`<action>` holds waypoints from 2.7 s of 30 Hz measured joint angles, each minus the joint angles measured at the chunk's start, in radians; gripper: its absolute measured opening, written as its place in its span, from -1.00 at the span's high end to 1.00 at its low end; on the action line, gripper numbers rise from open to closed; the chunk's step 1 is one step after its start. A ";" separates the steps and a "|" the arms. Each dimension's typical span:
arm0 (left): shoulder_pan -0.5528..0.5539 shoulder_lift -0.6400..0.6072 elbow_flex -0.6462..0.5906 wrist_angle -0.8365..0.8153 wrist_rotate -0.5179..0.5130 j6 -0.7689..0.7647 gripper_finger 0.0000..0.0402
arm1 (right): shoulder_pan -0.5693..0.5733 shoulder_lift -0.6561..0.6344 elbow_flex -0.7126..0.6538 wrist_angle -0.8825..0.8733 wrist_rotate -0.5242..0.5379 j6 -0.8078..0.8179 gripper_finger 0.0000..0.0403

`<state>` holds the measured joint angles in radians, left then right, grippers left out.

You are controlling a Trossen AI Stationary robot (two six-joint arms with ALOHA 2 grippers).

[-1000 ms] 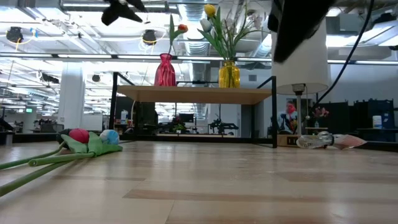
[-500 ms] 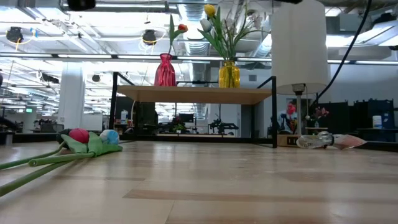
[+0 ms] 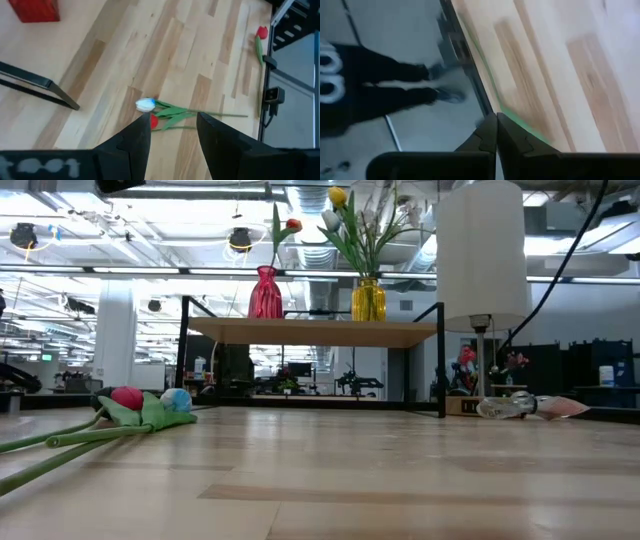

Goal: Pick and place flowers into a vace then onto a shelf
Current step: Put the bottom red tulip into the red flower vase

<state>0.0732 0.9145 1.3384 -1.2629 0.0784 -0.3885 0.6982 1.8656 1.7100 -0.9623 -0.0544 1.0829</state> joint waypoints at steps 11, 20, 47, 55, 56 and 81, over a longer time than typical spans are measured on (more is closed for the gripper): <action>-0.091 0.052 -0.001 0.008 -0.012 -0.014 0.26 | 0.098 0.000 -0.018 -0.074 0.038 -0.197 0.64; -0.142 0.133 -0.001 0.065 -0.016 -0.034 0.26 | 0.105 0.003 -0.143 -0.015 0.045 -0.355 0.08; -0.153 0.203 -0.001 0.065 -0.065 -0.034 0.26 | 0.107 0.253 -0.177 0.152 -0.101 -0.454 0.05; -0.153 0.203 -0.001 0.065 -0.065 -0.034 0.26 | 0.107 0.252 -0.176 0.145 -0.069 -0.391 0.28; -0.153 0.203 -0.001 0.065 -0.065 -0.034 0.26 | 0.106 0.252 -0.176 0.143 -0.063 -0.378 0.33; -0.153 0.203 -0.001 0.064 0.274 0.029 0.26 | 0.056 0.248 -0.085 0.062 0.003 -0.187 0.99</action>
<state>-0.0795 1.1172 1.3373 -1.1990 0.3523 -0.3595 0.7545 2.1140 1.6253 -0.9004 -0.0509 0.8959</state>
